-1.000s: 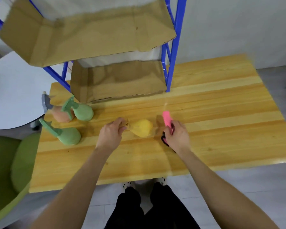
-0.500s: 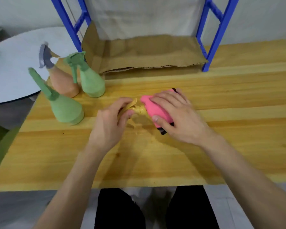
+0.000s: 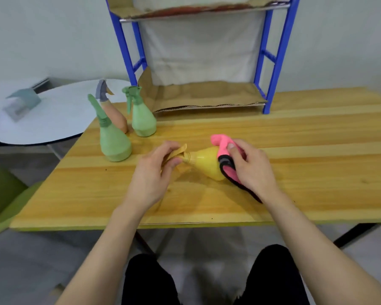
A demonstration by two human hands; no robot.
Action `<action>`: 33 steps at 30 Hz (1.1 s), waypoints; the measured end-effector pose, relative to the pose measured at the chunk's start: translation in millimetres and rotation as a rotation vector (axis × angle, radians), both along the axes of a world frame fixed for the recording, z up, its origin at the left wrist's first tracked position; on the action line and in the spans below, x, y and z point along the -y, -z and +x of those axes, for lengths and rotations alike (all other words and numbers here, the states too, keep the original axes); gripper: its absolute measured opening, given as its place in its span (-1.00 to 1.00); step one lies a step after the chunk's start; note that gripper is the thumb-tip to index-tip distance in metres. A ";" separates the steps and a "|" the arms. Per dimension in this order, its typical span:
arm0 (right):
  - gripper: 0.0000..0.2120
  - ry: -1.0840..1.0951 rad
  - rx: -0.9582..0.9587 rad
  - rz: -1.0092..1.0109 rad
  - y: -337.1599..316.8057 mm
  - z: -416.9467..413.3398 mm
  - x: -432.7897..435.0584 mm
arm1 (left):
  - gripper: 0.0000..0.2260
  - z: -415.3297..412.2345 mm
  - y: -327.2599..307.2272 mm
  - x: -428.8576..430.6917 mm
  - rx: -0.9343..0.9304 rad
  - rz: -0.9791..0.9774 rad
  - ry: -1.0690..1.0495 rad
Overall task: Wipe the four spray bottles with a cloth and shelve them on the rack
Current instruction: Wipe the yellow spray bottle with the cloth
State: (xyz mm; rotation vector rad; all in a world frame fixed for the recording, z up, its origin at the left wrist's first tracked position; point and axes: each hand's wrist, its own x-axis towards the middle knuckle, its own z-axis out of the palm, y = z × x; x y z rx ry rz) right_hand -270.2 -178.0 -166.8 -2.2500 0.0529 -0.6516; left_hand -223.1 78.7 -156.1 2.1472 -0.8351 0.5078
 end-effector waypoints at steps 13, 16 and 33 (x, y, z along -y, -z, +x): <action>-0.73 0.017 0.079 -0.098 -3.8 5.9 -31.7 | -0.78 4.5 -2.4 -1.4 0.022 0.017 -0.004; -0.74 -0.151 0.195 -0.288 -1.5 6.7 -52.0 | -0.80 6.1 -5.9 -5.8 0.028 0.030 0.015; -0.67 0.145 0.023 0.012 -2.1 12.5 -19.6 | -0.81 4.0 0.0 -9.0 -0.007 0.005 -0.029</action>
